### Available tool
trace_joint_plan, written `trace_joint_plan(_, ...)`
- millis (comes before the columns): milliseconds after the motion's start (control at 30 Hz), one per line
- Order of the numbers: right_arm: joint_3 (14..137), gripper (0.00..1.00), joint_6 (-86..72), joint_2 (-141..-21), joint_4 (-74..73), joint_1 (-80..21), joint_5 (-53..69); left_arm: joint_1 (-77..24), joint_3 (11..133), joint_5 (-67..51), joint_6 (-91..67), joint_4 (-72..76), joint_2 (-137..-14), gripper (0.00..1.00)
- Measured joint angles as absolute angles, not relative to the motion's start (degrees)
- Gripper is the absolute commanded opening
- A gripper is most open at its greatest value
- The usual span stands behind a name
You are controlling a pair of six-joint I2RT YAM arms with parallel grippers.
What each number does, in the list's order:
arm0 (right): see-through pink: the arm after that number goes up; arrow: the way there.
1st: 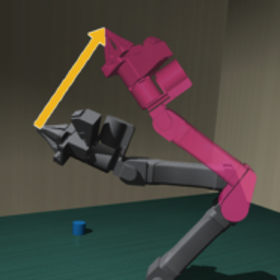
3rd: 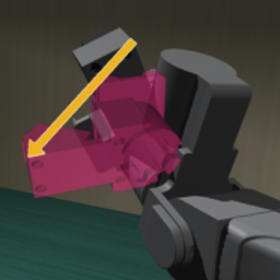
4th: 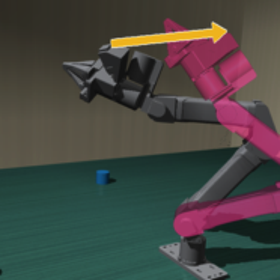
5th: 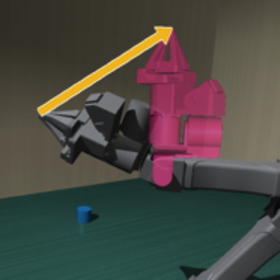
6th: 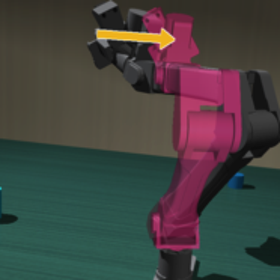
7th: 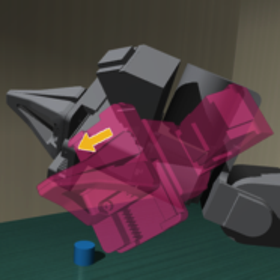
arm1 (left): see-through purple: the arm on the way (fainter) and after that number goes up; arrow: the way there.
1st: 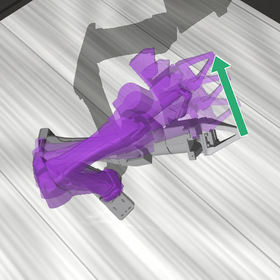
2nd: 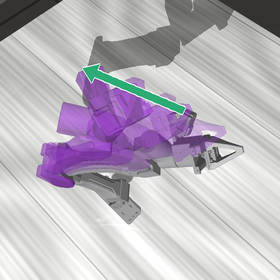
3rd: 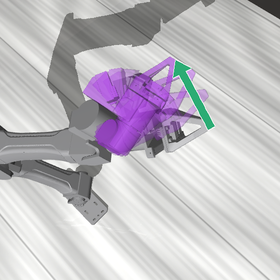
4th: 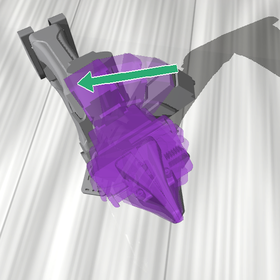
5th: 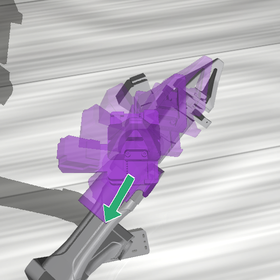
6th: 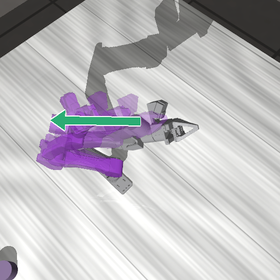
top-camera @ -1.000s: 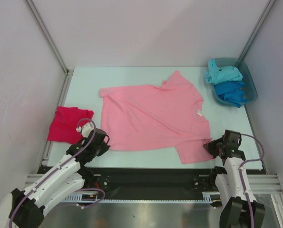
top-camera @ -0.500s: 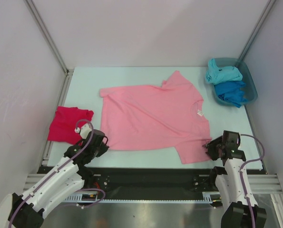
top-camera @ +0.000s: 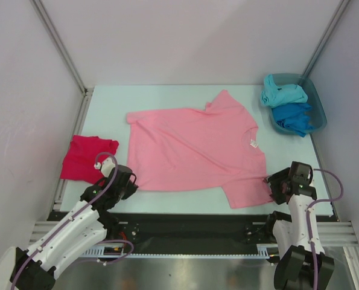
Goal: Fold and stack the t-shirts
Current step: Flatten the tshirt out
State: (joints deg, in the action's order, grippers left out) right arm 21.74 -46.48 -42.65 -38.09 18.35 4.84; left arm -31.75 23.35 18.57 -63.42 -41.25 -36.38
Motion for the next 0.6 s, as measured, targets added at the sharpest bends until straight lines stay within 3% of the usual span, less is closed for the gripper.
trace_joint_plan(600,28.1,0.68,-49.5,-53.8,-42.3,14.4,-7.2,-31.7,23.2,16.0,-62.4,-34.7,-40.5,0.00)
